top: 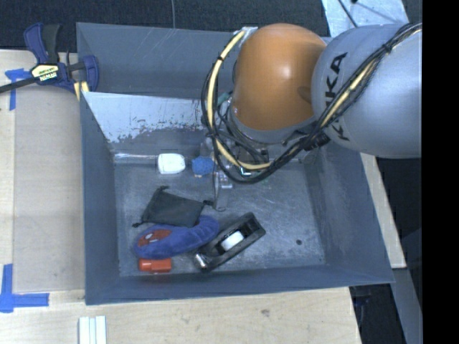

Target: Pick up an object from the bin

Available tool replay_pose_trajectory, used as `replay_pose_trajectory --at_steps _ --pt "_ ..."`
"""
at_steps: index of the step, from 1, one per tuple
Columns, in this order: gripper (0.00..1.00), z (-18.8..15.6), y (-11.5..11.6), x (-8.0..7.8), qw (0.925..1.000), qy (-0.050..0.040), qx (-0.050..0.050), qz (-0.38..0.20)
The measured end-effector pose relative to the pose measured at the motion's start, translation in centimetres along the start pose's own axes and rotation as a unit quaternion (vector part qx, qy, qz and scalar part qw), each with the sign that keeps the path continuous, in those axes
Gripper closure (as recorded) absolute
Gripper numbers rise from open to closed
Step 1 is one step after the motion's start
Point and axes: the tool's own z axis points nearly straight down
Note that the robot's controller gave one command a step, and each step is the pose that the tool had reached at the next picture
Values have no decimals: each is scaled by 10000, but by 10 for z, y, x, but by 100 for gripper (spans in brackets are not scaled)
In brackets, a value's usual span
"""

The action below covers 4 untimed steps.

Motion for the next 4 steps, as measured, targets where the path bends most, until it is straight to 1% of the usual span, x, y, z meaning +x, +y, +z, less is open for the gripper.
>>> replay_pose_trajectory --at_steps 1,2,3,4 --pt "0 149 13 22 10000 -48 -27 58" --pt "0 148 64 10 9728 -34 -4 2316" --pt "100 146 63 7 9724 -84 -19 2330" --pt "100 146 59 20 9751 -80 -34 2215"
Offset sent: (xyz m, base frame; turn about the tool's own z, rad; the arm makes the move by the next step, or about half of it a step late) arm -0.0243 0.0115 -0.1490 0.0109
